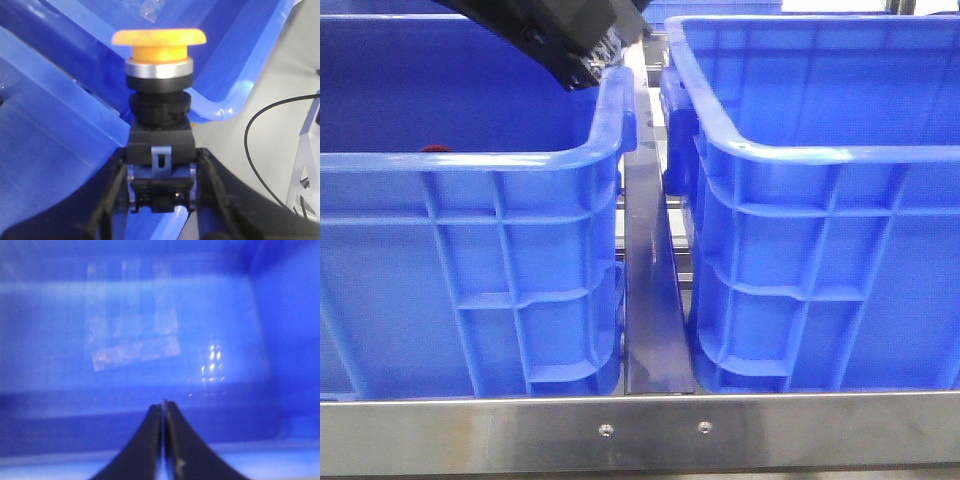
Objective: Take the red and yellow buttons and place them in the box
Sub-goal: 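Close the right gripper on the yellow cap held by the left gripper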
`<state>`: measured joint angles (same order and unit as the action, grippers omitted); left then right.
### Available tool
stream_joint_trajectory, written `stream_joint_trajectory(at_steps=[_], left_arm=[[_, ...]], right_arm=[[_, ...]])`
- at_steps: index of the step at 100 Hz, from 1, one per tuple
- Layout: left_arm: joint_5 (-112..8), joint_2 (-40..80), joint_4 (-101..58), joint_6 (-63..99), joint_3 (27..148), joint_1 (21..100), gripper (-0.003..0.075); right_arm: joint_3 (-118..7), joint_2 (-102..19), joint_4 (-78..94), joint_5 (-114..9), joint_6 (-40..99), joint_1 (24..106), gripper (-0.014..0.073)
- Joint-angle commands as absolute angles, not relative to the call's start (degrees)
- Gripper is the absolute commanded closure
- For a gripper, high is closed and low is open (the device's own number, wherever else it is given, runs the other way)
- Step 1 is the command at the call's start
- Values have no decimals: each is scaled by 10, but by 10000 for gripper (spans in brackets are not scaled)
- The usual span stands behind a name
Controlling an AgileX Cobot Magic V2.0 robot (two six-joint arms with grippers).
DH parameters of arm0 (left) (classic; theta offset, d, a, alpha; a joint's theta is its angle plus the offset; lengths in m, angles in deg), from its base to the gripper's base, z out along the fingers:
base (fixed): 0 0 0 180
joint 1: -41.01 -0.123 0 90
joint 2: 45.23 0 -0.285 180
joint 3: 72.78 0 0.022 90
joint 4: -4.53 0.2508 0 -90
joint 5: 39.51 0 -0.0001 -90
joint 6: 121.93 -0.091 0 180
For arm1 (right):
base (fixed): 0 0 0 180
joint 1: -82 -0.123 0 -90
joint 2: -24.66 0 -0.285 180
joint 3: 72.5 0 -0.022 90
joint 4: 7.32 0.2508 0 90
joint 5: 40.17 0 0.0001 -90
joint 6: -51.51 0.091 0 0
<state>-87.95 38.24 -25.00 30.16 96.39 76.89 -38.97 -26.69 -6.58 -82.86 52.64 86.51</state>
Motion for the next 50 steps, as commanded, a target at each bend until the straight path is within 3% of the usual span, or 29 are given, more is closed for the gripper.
stream_joint_trajectory(at_steps=[1, 8, 15, 34, 50], left_arm=[[-851, 368, -275, 299, 981, 773, 584], [-851, 368, -275, 299, 981, 773, 584], [-851, 368, -275, 299, 981, 773, 584], [-851, 368, -275, 299, 981, 773, 584], [-851, 368, -275, 299, 981, 773, 584]], right_arm=[[-431, -310, -44, -817, 527, 865, 349], [-446, -339, -28, -836, 527, 865, 195], [-459, -359, -14, -844, 527, 865, 113], [-473, -378, 121, -831, 521, 865, 109], [-473, -378, 355, -848, 382, 865, 109]])
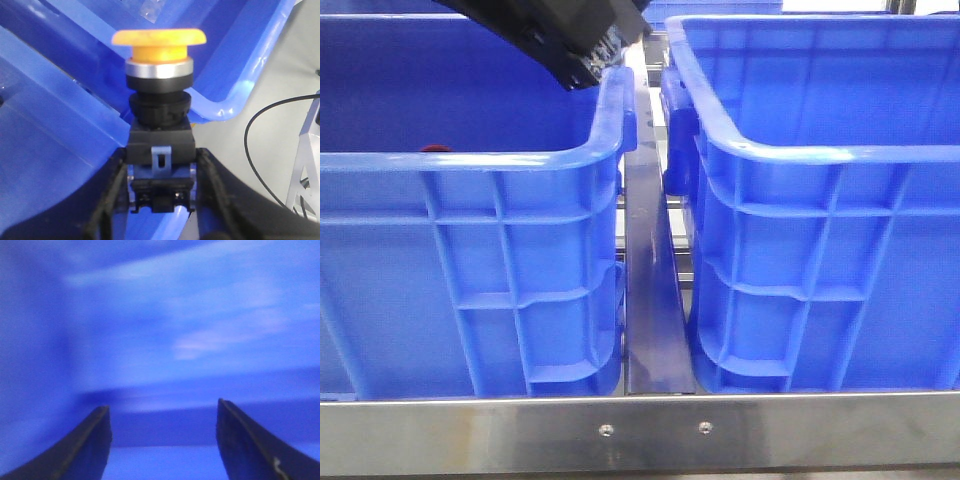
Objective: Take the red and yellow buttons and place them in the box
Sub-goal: 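Close the right gripper on the yellow cap held by the left gripper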
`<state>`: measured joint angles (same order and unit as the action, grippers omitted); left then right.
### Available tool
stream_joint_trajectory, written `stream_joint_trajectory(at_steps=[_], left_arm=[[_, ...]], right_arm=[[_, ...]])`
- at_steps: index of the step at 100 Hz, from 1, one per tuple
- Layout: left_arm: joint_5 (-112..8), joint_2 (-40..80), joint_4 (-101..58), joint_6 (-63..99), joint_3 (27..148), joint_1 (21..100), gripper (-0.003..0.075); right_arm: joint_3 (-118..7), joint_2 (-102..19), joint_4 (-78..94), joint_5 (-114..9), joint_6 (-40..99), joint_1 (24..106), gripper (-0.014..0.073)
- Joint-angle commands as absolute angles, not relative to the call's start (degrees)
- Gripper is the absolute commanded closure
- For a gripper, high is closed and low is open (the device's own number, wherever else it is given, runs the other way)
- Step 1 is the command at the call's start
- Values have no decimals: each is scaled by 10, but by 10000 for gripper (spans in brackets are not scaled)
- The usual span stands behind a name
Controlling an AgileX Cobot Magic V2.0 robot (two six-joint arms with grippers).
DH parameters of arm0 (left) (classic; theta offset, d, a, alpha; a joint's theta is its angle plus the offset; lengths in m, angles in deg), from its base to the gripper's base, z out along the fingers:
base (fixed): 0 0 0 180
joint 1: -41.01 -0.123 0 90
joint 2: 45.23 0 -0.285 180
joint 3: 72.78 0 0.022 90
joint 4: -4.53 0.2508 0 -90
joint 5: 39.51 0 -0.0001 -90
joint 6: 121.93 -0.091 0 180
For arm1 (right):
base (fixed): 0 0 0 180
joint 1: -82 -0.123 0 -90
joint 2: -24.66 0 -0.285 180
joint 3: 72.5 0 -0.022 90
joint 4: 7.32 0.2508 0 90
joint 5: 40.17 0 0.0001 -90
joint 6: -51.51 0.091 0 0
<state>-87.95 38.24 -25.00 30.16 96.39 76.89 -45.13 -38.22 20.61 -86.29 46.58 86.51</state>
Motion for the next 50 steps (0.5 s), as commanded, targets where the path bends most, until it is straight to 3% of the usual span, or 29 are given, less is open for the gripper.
stream_joint_trajectory(at_steps=[1, 23, 50], left_arm=[[-851, 368, -275, 299, 981, 773, 584], [-851, 368, -275, 299, 981, 773, 584], [-851, 368, -275, 299, 981, 773, 584]], right_arm=[[-473, -378, 366, -851, 374, 865, 109], [-473, -403, 649, -931, 229, 865, 109], [-473, -478, 698, -977, 205, 811, 111]])
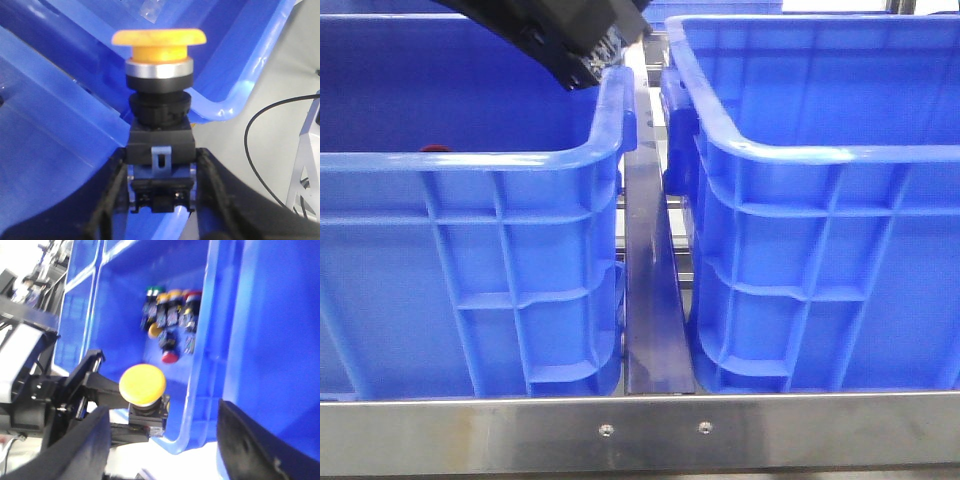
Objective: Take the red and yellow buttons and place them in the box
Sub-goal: 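Close the right gripper on the yellow cap held by the left gripper, then open the left gripper and pull the yellow button away with the right gripper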
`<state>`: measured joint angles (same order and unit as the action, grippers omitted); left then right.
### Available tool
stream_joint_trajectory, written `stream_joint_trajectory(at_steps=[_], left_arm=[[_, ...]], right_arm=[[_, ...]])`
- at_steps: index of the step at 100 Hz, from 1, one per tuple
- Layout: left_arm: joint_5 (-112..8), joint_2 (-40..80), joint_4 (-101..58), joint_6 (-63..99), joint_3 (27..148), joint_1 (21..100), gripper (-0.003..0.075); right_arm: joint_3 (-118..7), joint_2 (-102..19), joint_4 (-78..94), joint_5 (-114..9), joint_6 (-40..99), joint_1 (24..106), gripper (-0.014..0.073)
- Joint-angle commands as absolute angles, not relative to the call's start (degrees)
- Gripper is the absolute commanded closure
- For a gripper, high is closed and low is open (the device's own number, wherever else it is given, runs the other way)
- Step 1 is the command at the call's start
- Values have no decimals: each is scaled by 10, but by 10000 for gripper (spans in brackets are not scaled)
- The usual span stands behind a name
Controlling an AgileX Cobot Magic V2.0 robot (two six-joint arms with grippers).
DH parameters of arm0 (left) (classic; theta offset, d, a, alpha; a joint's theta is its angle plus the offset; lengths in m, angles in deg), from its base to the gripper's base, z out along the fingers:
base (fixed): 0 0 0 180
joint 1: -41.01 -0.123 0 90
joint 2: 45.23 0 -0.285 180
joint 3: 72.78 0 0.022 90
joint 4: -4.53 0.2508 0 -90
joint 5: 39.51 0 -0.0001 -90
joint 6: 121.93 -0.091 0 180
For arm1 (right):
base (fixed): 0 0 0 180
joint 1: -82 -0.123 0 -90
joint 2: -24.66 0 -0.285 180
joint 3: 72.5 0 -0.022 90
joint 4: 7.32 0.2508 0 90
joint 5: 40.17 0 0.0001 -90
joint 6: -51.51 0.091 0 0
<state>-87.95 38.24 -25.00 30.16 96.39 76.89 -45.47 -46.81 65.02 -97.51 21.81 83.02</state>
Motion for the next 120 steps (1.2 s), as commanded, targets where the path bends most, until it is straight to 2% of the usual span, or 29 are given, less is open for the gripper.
stream_joint_trajectory(at_steps=[1, 51, 96, 103, 120], left_arm=[[-851, 368, -275, 299, 981, 773, 584], [-851, 368, -275, 299, 981, 773, 584], [-851, 368, -275, 299, 981, 773, 584], [-851, 368, -275, 299, 981, 773, 584], [-851, 368, -275, 299, 981, 773, 584]], right_arm=[[-473, -481, 698, -976, 205, 808, 111], [-484, -528, 728, -902, 177, 703, 111], [-558, -611, 728, -915, 177, 642, 114], [-558, -612, 728, -915, 177, 642, 172], [-558, -612, 728, -917, 177, 642, 407]])
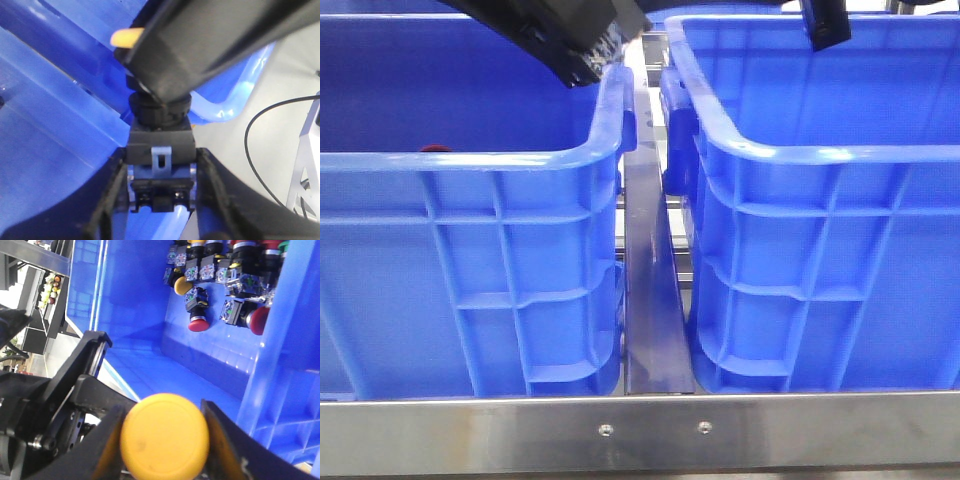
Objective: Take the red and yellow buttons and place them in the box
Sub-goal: 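Open the left gripper and pull the yellow button away with the right gripper, then lower the yellow button into the empty bin and open the right gripper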
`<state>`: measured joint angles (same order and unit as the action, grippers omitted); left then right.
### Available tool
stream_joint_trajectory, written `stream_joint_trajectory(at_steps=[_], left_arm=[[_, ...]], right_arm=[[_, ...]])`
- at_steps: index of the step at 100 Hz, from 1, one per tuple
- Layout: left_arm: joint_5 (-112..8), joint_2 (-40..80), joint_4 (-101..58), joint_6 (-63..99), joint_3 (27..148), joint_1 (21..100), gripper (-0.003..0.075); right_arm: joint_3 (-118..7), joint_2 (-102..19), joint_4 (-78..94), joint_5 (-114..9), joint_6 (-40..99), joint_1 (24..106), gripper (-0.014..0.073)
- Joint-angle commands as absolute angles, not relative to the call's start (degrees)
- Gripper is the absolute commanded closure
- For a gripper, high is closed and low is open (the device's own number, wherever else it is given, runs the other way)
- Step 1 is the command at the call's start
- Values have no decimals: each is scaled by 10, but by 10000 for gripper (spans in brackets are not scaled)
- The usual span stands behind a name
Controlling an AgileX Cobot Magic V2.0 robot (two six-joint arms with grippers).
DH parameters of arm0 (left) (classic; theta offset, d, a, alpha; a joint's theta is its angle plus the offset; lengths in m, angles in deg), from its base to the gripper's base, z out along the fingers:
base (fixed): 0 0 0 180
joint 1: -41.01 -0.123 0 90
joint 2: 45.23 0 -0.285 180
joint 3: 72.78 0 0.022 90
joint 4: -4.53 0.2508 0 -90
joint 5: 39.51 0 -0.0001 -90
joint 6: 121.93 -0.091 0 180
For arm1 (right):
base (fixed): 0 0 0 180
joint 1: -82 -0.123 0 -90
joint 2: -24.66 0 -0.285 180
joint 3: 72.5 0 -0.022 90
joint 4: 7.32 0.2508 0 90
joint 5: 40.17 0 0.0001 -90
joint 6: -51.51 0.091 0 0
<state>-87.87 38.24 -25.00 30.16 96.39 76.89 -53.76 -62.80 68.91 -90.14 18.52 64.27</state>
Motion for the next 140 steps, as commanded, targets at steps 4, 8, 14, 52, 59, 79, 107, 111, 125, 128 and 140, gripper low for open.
stream_joint_trajectory(at_steps=[4, 8, 14, 52, 59, 79, 107, 111, 125, 128, 140], left_arm=[[-851, 368, -275, 299, 981, 773, 584], [-852, 368, -275, 299, 981, 773, 584], [-852, 368, -275, 299, 981, 773, 583], [-871, 368, -266, 299, 981, 773, 115], [-884, 368, -260, 299, 981, 773, 113], [-908, 368, -260, 299, 981, 773, 113], [-908, 368, -260, 299, 981, 773, 113], [-908, 368, -260, 299, 981, 773, 113], [-907, 368, -260, 299, 981, 773, 113], [-907, 368, -260, 299, 981, 773, 113], [-907, 368, -260, 299, 981, 773, 113]], right_arm=[[-558, -612, 728, -917, 177, 642, 431], [-558, -612, 728, -917, 177, 642, 438], [-558, -612, 728, -917, 177, 642, 436], [-559, -612, 728, -916, 177, 642, 437], [-565, -611, 728, -915, 177, 653, 437], [-610, -611, 704, -936, 172, 733, 437], [-631, -611, 620, -851, -3, 792, 437], [-631, -611, 602, -825, -24, 792, 437], [-630, -613, 572, -741, -48, 792, 437], [-630, -615, 568, -723, -49, 792, 437], [-630, -634, 567, -650, -49, 792, 437]])
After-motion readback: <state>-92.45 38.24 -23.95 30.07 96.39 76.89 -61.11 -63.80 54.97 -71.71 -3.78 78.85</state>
